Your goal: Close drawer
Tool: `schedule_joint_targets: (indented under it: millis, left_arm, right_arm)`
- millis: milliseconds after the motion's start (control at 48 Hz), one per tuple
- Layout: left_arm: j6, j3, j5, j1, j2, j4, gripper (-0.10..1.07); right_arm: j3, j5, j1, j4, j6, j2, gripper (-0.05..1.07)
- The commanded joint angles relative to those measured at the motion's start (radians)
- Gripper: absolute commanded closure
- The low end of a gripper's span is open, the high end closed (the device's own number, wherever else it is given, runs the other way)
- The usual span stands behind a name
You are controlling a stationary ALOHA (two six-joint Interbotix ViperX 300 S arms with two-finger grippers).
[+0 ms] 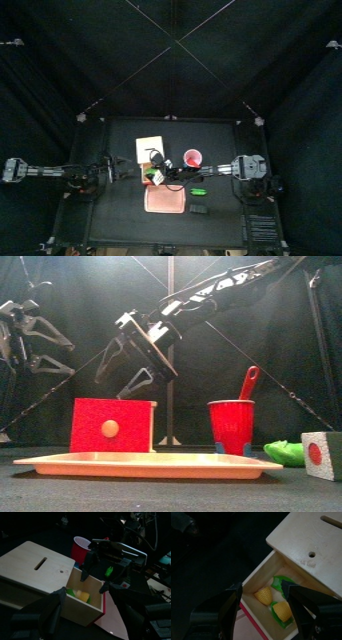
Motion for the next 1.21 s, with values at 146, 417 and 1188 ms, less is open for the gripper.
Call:
schedule_joint_targets:
  millis: [146,417,1188]
  left_arm:
    - [0.003,-0.035,-0.061,0.035,0.003,0.000,0.00]
    - [0.000,-0.048,-0.120,0.072,0.003,-0.032,0.22]
    - [0.000,-0.434,0.198,0.353,0.331,-0.107,0.77]
  right_arm:
    - [0.017,0.009,0.011,-0.034,-0.003,-0.083,0.15]
    - [0.123,0.026,0.049,-0.092,-0.003,-0.173,0.37]
    - [0.193,-0.017,0.135,-0.284,0.000,-0.219,0.65]
